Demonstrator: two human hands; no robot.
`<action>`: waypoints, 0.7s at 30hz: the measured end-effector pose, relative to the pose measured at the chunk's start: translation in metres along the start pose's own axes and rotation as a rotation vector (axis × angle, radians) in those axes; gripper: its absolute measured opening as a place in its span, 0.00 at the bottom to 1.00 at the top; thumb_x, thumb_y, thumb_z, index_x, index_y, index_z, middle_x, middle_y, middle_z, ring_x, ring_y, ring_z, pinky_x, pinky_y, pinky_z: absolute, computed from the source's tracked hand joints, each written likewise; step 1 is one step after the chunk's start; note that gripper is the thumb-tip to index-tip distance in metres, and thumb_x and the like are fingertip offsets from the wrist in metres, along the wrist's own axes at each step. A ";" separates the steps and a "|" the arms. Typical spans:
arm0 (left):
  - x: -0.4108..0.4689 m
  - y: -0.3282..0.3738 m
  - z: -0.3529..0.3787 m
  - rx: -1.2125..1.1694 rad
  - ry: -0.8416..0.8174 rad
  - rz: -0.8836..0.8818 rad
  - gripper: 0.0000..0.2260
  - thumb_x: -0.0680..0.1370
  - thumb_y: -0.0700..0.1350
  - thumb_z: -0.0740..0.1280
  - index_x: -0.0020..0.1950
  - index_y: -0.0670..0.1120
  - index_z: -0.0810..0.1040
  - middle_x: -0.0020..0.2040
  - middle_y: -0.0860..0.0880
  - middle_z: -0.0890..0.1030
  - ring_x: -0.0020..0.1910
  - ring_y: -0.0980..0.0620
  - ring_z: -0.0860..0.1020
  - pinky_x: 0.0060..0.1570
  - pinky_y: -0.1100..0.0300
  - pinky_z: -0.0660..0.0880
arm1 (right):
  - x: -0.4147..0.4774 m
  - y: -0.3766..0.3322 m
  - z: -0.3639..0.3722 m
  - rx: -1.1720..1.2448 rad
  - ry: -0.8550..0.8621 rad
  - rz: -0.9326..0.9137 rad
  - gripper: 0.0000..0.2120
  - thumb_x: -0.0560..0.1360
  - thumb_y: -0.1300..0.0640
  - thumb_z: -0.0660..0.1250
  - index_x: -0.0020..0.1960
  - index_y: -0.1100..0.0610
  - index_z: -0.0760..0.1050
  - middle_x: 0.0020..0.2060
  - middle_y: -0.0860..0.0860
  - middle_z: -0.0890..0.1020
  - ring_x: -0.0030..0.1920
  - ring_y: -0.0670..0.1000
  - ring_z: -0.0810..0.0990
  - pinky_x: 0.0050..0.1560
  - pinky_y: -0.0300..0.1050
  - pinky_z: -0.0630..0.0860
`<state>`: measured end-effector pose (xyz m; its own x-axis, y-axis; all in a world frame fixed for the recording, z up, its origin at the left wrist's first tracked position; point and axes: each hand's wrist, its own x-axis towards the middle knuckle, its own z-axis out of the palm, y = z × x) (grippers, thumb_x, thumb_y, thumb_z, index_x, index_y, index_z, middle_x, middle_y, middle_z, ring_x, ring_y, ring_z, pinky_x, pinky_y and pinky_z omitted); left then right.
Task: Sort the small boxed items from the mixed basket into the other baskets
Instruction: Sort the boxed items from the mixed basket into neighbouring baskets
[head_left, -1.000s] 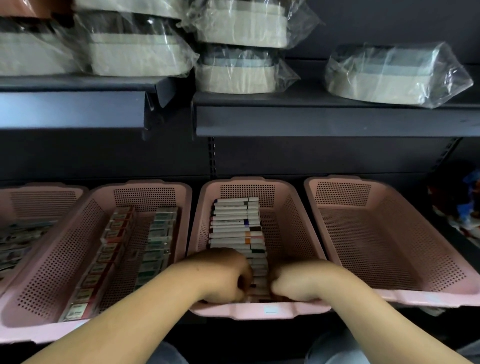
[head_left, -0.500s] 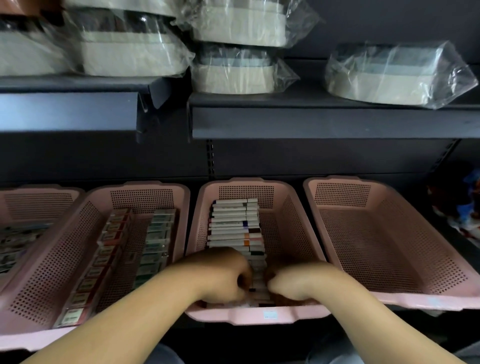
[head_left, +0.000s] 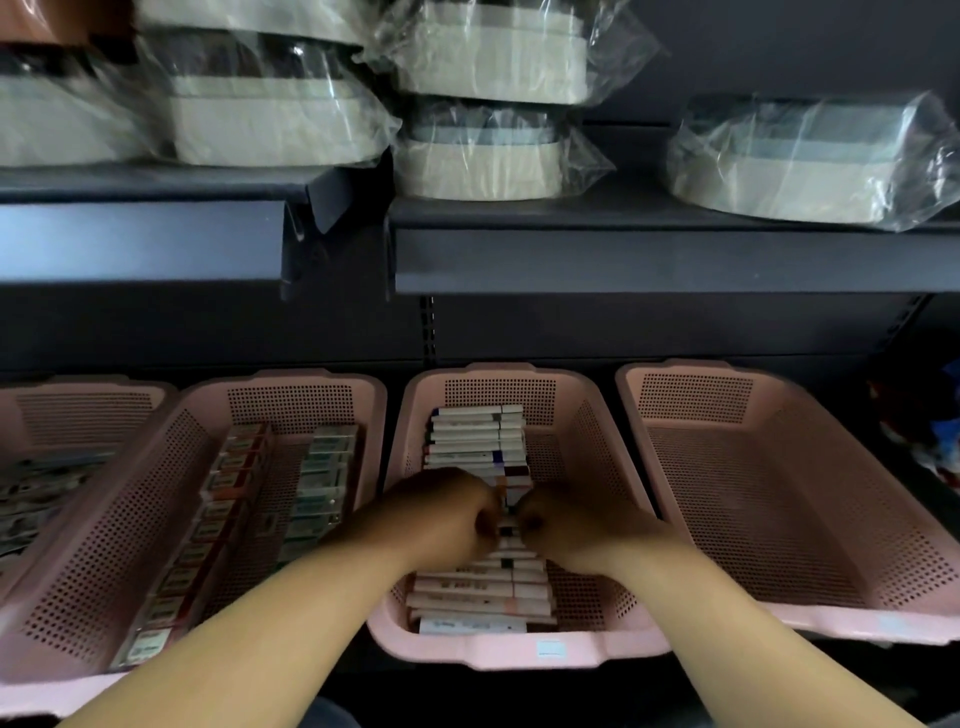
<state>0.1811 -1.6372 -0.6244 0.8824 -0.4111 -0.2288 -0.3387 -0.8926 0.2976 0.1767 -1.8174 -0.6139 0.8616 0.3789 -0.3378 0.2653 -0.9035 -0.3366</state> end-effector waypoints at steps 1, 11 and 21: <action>0.002 -0.003 0.000 0.015 0.061 0.013 0.07 0.80 0.55 0.69 0.57 0.56 0.81 0.53 0.57 0.80 0.51 0.55 0.79 0.52 0.58 0.77 | 0.000 0.001 -0.002 0.015 0.017 -0.002 0.12 0.81 0.54 0.59 0.41 0.50 0.75 0.35 0.46 0.75 0.37 0.45 0.74 0.34 0.40 0.66; 0.001 -0.010 0.002 0.322 -0.207 0.058 0.58 0.67 0.79 0.67 0.85 0.58 0.39 0.84 0.56 0.36 0.83 0.47 0.36 0.81 0.43 0.38 | -0.022 -0.004 -0.005 -0.037 -0.262 -0.004 0.09 0.74 0.50 0.65 0.53 0.46 0.80 0.50 0.48 0.81 0.50 0.52 0.80 0.48 0.46 0.80; 0.004 -0.020 0.007 0.388 -0.170 0.076 0.56 0.68 0.80 0.64 0.84 0.59 0.38 0.85 0.56 0.38 0.84 0.45 0.39 0.81 0.42 0.44 | -0.026 -0.001 0.004 -0.088 -0.211 -0.082 0.06 0.75 0.45 0.66 0.43 0.46 0.75 0.46 0.47 0.80 0.49 0.51 0.78 0.45 0.44 0.75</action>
<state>0.1892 -1.6224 -0.6382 0.7949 -0.4737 -0.3791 -0.5267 -0.8489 -0.0437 0.1525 -1.8255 -0.6083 0.7283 0.4771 -0.4919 0.3758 -0.8783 -0.2955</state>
